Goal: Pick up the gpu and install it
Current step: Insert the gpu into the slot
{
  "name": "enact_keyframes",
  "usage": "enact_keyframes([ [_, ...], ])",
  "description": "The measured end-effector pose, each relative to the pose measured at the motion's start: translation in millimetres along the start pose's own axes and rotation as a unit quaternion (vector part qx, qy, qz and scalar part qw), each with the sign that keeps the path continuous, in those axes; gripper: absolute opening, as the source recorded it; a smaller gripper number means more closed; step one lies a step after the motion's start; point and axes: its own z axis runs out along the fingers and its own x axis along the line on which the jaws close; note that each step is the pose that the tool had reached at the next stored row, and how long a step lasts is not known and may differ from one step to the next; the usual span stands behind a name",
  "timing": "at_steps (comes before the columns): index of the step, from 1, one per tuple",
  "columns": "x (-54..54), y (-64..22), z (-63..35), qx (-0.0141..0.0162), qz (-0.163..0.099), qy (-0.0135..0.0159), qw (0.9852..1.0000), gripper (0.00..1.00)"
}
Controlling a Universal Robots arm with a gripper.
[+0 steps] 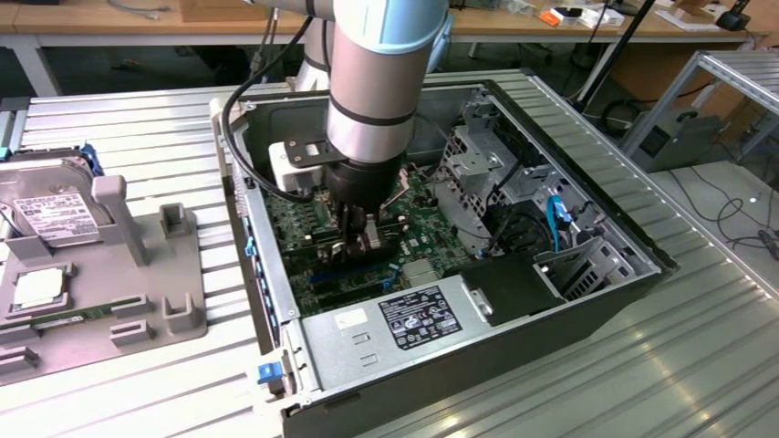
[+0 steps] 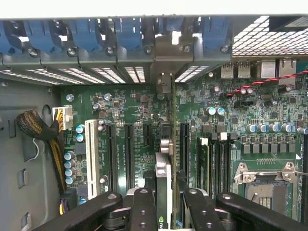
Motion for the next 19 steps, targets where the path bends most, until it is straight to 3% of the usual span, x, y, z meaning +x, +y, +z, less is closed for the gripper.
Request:
enact_keyframes([
  [5, 0.0, 0.0, 0.5, 0.0000, 0.000, -0.0001, 1.0000, 0.27],
  [6, -0.1, 0.0, 0.8, 0.0002, 0.000, -0.0003, 1.0000, 0.28],
  [7, 0.0, 0.0, 0.7, 0.0001, 0.000, -0.0002, 1.0000, 0.41],
  [12, 0.0, 0.0, -4.5, 0.0000, 0.000, 0.0002, 1.0000, 0.41],
  [15, -0.1, 0.3, -19.7, 0.0000, 0.000, 0.0002, 1.0000, 0.41],
  [17, -2.0, 0.5, -40.6, 0.0001, 0.000, 0.0011, 1.0000, 0.41],
  [19, -4.9, 0.4, -53.3, 0.0001, 0.000, 0.0024, 1.0000, 0.33],
])
